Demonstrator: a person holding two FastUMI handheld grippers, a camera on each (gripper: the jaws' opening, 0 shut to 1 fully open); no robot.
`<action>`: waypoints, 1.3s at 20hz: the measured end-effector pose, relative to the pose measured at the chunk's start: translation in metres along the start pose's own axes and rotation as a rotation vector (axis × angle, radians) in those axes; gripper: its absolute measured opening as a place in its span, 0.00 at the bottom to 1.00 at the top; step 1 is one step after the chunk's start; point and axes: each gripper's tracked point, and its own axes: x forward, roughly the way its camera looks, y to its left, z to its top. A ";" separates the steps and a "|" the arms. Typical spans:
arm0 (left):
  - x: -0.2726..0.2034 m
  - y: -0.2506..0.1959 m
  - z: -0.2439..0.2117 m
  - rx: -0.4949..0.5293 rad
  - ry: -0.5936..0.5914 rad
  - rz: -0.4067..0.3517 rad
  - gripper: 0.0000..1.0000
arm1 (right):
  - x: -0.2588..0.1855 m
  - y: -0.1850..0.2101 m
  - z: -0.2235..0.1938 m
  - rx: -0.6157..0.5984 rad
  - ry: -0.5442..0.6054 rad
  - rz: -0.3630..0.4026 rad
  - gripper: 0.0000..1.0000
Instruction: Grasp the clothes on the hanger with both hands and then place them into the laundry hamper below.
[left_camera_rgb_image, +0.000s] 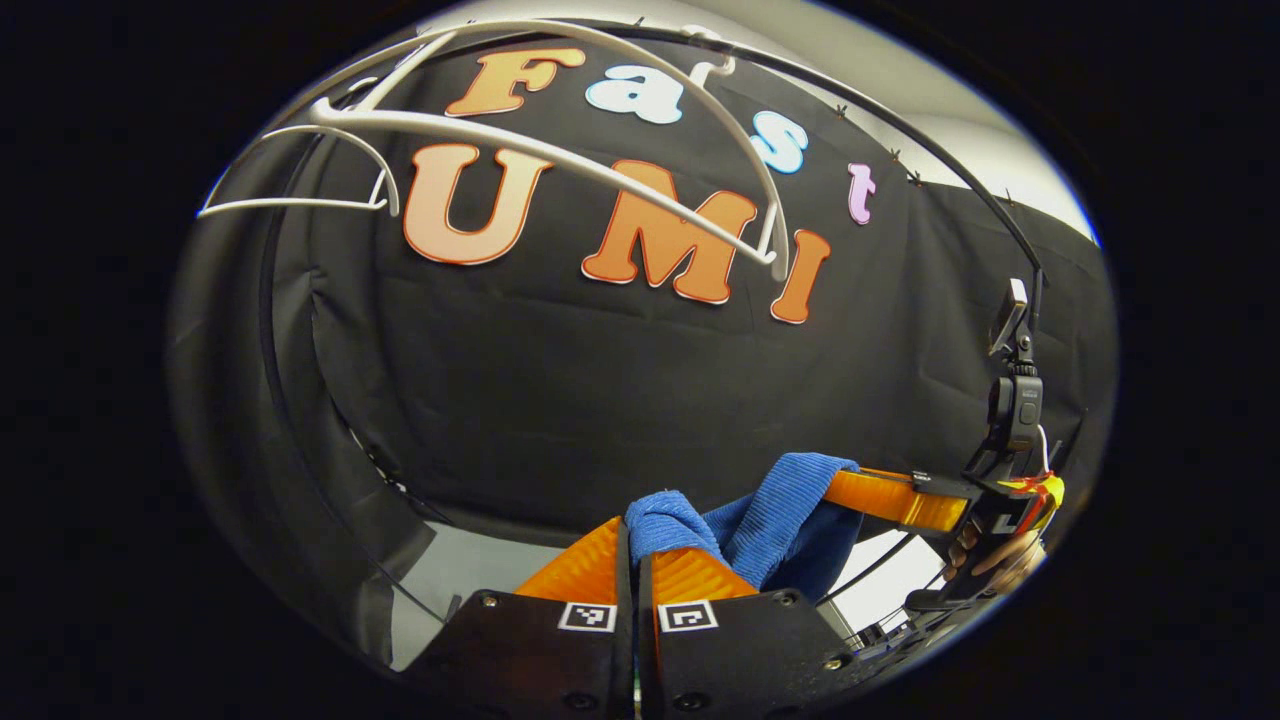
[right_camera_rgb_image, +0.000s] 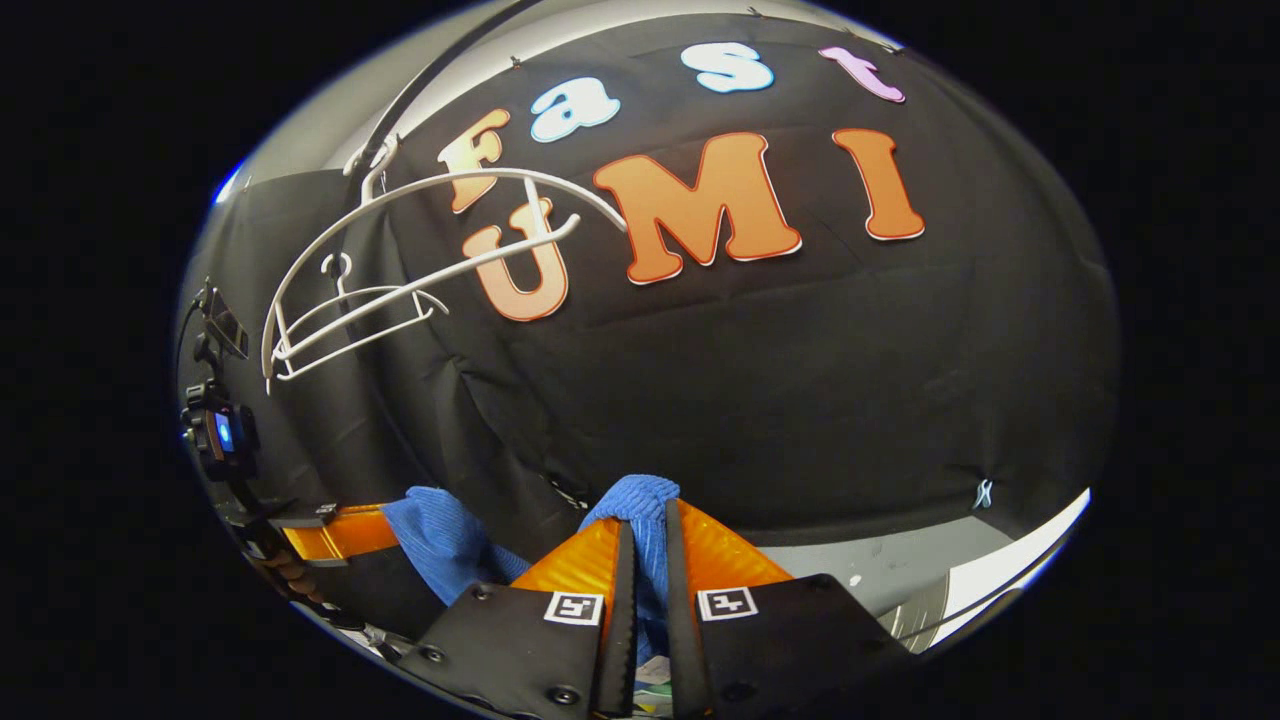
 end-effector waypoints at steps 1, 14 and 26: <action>0.002 0.001 -0.006 -0.001 0.017 0.006 0.02 | 0.001 -0.002 -0.006 0.002 0.010 -0.003 0.22; 0.023 0.022 -0.091 -0.037 0.245 0.045 0.02 | 0.007 -0.033 -0.090 0.038 0.196 -0.089 0.22; 0.024 0.060 -0.189 -0.149 0.537 0.119 0.03 | 0.021 -0.051 -0.186 0.085 0.437 -0.171 0.21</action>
